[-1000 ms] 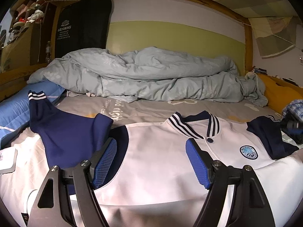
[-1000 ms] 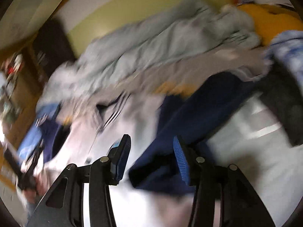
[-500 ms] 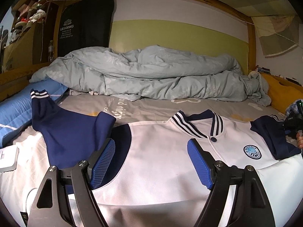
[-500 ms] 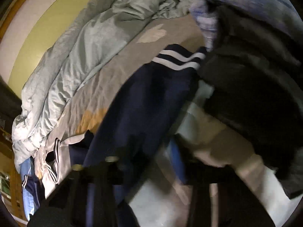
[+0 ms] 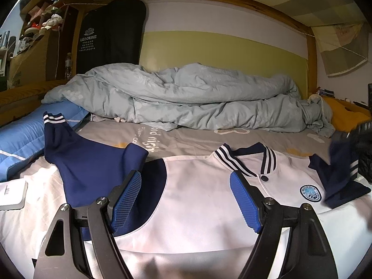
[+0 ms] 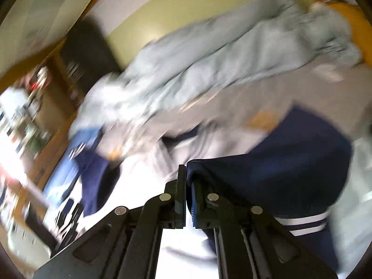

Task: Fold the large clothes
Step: 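Lay the navy sleeve across the jacket front and open the right tool, then grasp the striped navy cuff with the left tool, lay it across, release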

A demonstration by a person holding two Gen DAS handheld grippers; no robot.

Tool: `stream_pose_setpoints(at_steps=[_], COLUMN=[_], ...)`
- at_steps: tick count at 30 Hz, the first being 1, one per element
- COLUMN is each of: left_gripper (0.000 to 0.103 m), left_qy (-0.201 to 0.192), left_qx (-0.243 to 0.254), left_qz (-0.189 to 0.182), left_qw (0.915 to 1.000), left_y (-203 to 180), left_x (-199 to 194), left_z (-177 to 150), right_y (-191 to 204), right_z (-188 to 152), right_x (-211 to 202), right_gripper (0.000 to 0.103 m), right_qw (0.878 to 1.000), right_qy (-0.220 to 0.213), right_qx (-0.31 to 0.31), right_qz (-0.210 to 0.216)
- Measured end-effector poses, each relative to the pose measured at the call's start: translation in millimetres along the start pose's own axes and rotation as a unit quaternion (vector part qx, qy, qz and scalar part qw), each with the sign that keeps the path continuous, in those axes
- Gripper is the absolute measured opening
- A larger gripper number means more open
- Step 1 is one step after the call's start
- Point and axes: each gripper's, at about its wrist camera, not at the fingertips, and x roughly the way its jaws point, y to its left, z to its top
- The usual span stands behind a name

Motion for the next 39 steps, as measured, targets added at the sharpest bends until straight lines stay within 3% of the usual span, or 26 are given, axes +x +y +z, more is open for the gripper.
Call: stream_pose_setpoints(at_steps=[4, 7, 9, 12, 14, 18, 21, 25, 29, 31, 33, 36, 39], left_gripper=[0.081, 0.081, 0.081, 0.081, 0.081, 0.081, 0.081, 0.074, 0.072, 0.072, 0.072, 0.074, 0.075], left_qy=[-0.003, -0.003, -0.002, -0.004, -0.007, -0.028, -0.021, 0.055, 0.13, 0.178, 0.213, 0.279, 0.297], left_qx=[0.003, 0.008, 0.011, 0.015, 0.019, 0.046, 0.067, 0.089, 0.105, 0.124, 0.112, 0.058, 0.012], left_qz=[0.003, 0.004, 0.004, 0.003, -0.001, -0.009, -0.049, -0.139, -0.21, -0.214, -0.198, -0.168, -0.194], left_qw=[1.0, 1.0, 0.9999, 0.9999, 0.9998, 0.9985, 0.9964, 0.9848, 0.9632, 0.9526, 0.9502, 0.9439, 0.935], left_y=[-2, -3, -3, -5, -6, -17, -33, -74, -120, -142, -148, -136, -122], left_x=[-2, -3, -3, -5, -7, -19, -25, -8, 25, 51, 78, 122, 132], left_z=[-1, -1, -1, 0, 0, 1, 6, 17, 22, 15, 4, -19, -21], right_y=[39, 47, 44, 46, 46, 34, 13, -11, -47, -66, -84, -100, -108], right_z=[-44, -69, -80, -80, -79, -63, -44, -25, -18, -20, -25, -29, -26], right_x=[49, 84, 92, 73, 44, -14, -52, -81, -75, -62, -54, -47, -43], right_gripper=[0.004, 0.009, 0.016, 0.024, 0.039, 0.039, 0.04, 0.04, 0.04, 0.04, 0.04, 0.04, 0.041], right_qw=[0.997, 0.99, 0.988, 0.991, 0.994, 0.998, 0.997, 0.984, 0.987, 0.988, 0.988, 0.988, 0.985], right_qy=[0.065, 0.122, 0.138, 0.108, 0.071, -0.011, -0.068, -0.109, -0.09, -0.063, -0.052, -0.042, -0.038], right_qx=[-0.042, -0.06, -0.063, -0.076, -0.081, -0.065, -0.031, -0.023, 0.026, 0.042, 0.065, 0.078, 0.068], right_qz=[0.024, 0.023, 0.018, 0.024, 0.026, 0.011, -0.033, -0.138, -0.128, -0.135, -0.128, -0.13, -0.156])
